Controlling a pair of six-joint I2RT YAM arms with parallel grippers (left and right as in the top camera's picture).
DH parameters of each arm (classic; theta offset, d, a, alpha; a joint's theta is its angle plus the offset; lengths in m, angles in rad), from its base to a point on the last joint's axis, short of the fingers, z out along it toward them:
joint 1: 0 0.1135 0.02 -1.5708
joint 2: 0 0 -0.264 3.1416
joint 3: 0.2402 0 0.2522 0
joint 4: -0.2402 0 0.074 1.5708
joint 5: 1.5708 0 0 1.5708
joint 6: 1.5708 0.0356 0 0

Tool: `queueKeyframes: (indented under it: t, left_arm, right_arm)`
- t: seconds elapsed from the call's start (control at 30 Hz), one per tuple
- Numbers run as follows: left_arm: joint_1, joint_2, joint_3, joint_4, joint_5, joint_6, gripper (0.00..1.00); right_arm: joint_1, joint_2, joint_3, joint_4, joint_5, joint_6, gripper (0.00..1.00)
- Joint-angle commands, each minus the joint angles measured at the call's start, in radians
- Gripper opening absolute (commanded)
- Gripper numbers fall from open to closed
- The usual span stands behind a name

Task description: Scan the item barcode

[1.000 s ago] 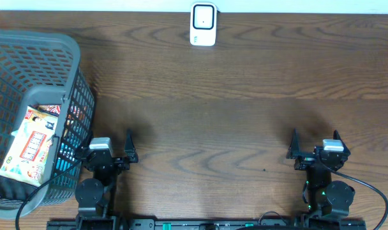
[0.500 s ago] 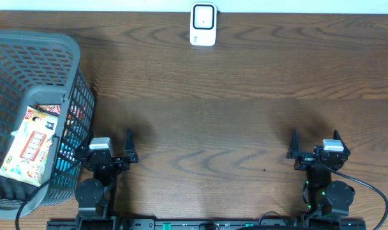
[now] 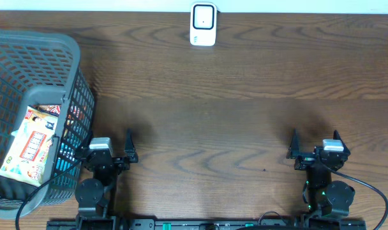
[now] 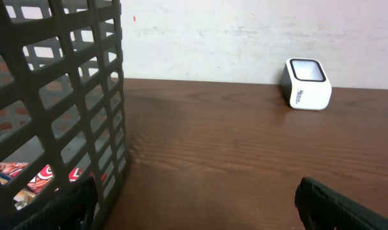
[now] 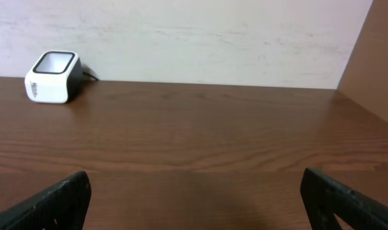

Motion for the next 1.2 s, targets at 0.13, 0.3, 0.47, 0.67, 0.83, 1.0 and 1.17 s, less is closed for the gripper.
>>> queueKeyframes:
  t: [0.13,0.3,0.47,0.67,0.83,1.0,1.17]
  left_arm:
    - [0.001,-0.009,-0.017,0.037,0.006,-0.075,0.99]
    - [0.001,-0.009,0.025,0.061,0.21,-0.119,0.99]
    - [0.001,0.001,0.113,0.051,0.251,-0.157,0.99]
    - [0.001,0.176,0.43,-0.068,0.251,-0.171,0.99]
    - [0.001,0.511,0.893,-0.341,0.242,-0.171,0.99]
    - [0.001,0.72,1.209,-0.616,0.324,-0.171,0.99]
    - [0.001,0.799,1.249,-0.776,0.37,-0.16,0.99]
  right_arm:
    - [0.005,0.0,-0.002,-0.003,0.0,0.003,0.99]
    - [0.005,0.0,-0.002,-0.003,0.0,0.003,0.99]
    - [0.005,0.0,-0.002,-0.003,0.0,0.003,0.99]
    - [0.005,0.0,-0.002,-0.003,0.0,0.003,0.99]
    - [0.005,0.0,-0.002,-0.003,0.0,0.003,0.99]
    - [0.005,0.0,-0.002,-0.003,0.0,0.003,0.99]
    - [0.005,0.0,-0.002,-0.003,0.0,0.003,0.99]
